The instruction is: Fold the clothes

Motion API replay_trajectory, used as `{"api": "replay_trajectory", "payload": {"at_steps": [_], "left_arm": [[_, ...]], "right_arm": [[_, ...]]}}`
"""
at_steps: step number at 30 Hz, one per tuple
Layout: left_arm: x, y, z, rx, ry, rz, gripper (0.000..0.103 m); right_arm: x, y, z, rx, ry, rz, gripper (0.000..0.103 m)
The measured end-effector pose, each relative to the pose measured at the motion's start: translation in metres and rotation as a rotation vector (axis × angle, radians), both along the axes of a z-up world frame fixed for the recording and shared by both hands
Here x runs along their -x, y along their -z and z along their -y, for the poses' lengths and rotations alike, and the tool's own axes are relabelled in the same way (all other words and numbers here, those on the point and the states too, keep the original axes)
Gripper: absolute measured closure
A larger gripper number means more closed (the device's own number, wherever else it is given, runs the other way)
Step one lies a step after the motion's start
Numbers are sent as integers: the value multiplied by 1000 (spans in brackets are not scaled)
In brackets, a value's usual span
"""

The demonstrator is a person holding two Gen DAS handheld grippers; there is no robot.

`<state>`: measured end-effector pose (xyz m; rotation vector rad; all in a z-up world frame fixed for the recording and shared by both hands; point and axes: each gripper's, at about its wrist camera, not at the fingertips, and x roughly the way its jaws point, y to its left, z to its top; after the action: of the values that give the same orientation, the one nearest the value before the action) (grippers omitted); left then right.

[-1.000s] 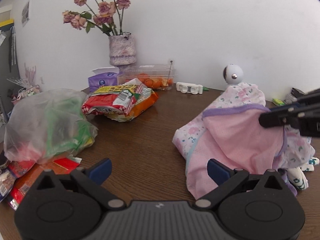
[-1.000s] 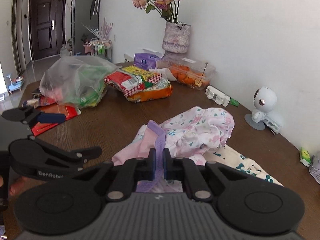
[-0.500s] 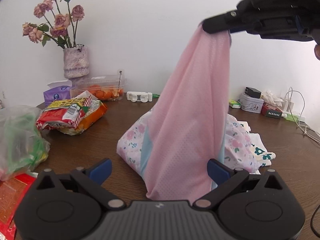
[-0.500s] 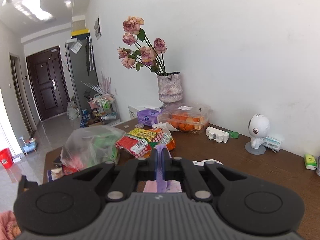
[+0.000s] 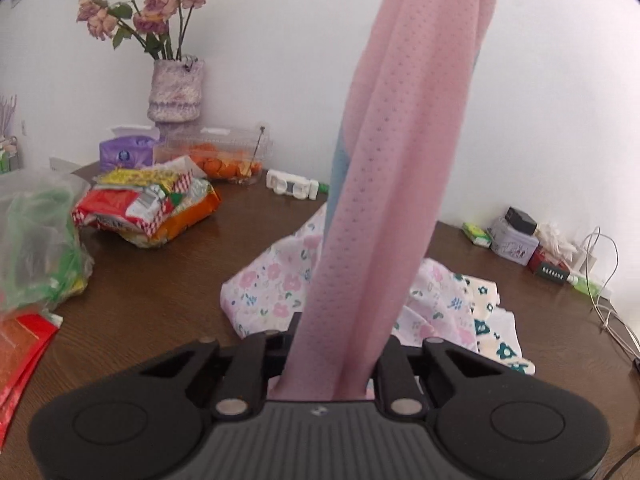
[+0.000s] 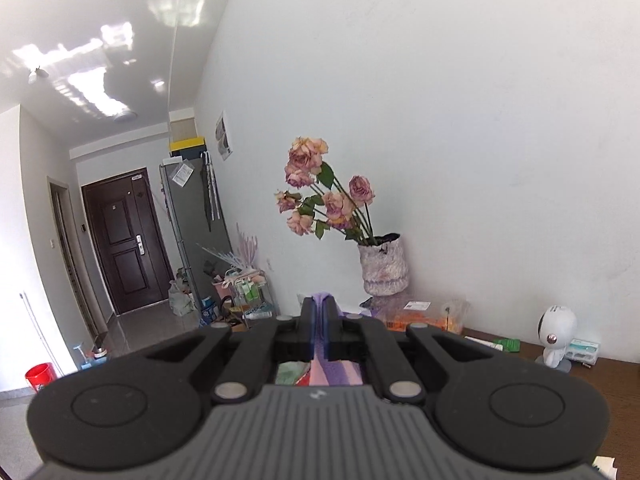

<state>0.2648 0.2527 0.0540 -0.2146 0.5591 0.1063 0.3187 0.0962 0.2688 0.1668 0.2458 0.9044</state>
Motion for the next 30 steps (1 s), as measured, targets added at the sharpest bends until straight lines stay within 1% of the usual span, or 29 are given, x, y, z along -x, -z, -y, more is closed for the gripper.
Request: {"api": "replay_trajectory", "payload": {"at_steps": [1,3,6,8,10,12,14,15,18,20,21,22,24,26,28,30], "left_arm": [[-1,-12,0,-37,-16,31,94],[-6,-41,-3,-89,-45,97,94],[-19,-93,-17,-65,-61,162,97],[-24,-130,-21,-54,-50,211,97],[-21,-164,-14,-47,10,256,97],[-11,-190,7,-74,86,299,97],[-1,-203,34,-95,173,319,96],[5,-204,50,-90,224,317,95],[20,-195,92,-23,380,282,94],[30,-184,117,30,481,263,94],[35,-178,129,51,527,252,94],[34,-163,142,48,553,215,94],[32,-134,167,41,604,142,92],[29,-104,192,35,653,67,92],[10,-56,208,45,664,-66,92],[-10,-8,223,49,658,-188,92]], "right_arm": [[-1,-9,3,-17,20,13,100],[-1,-30,12,-60,63,50,100],[1,-61,33,-133,129,100,100],[5,-81,56,-190,169,131,100],[16,-95,83,-235,202,174,100],[31,-108,114,-265,238,231,100],[45,-115,147,-276,272,266,100],[52,-117,164,-277,289,280,100],[72,-116,209,-254,342,306,100],[89,-108,240,-231,376,317,100],[94,-103,250,-210,388,315,100],[100,-95,260,-183,401,311,100],[110,-69,274,-91,427,270,100],[109,-36,286,-7,450,201,100],[106,3,299,73,470,118,100],[98,49,311,136,494,13,100]]}}
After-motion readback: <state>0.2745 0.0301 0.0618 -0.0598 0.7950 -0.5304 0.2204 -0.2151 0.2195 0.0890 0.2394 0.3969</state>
